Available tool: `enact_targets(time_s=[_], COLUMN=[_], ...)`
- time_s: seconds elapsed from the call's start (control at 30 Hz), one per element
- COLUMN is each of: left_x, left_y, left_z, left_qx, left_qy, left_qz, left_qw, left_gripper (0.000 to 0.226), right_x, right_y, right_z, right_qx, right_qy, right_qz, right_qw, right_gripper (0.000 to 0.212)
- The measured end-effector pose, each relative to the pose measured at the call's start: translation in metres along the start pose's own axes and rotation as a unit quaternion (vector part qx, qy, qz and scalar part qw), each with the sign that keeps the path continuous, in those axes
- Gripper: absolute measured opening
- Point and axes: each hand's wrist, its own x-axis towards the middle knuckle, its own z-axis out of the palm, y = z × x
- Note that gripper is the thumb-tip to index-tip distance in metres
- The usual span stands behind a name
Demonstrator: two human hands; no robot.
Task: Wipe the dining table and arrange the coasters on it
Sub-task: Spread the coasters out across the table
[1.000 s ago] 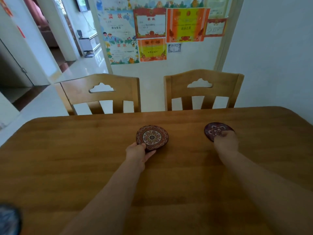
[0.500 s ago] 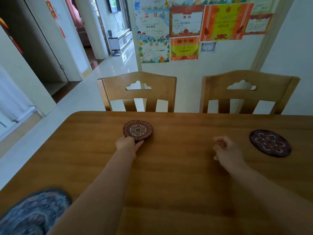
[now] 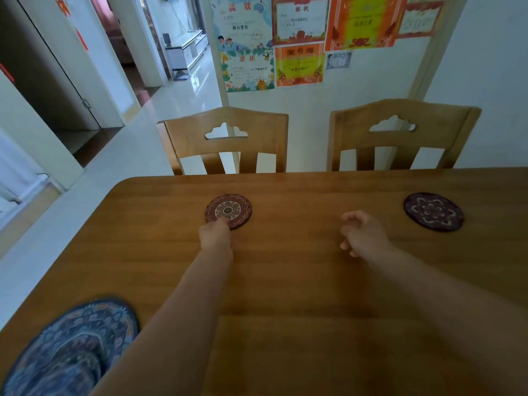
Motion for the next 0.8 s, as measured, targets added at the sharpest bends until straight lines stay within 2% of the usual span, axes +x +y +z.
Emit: enact_targets(time_s=[0.13,0.33,0.53,0.63,0.73,0.8], left_x=[-0.055,-0.151,-0.254,-0.300,-0.339,-0.362], left_y=[-0.023,-0.091,-0.155,-0.187,-0.211,-0.226], left_z=[0.007,0.039,0.092,0.117,0.139,0.153], left_qx=[0.002,0.069,0.117,0.139,0.171,0.196], left_qy=[-0.111,-0.224,-0.311,-0.351,-0.375,-0.380], left_qz=[-0.018,-0.058,-0.061,-0.075,-0.082,-0.090], left_qw=[0.994,0.970,0.941,0.923,0.907,0.900], left_gripper=[0.007,0.008,0.014,0.013,0.011,0.011], right_x=[-0.029,-0.098,-0.140,-0.157,-0.173,-0.181], right_y=[0.010,0.057,0.131,0.165,0.196,0.222], right_z=[-0.010,-0.069,-0.156,-0.206,-0.260,-0.299], right_qx=[0.027,0.056,0.036,-0.021,-0.053,-0.083], right_qy=[0.004,0.022,0.133,0.193,0.247,0.297], right_qz=[0.007,0.006,-0.024,-0.037,0.011,0.073], right_qw=[1.000,0.998,0.990,0.980,0.968,0.949], right_gripper=[0.024,0.017,0.016,0.015,0.017,0.021])
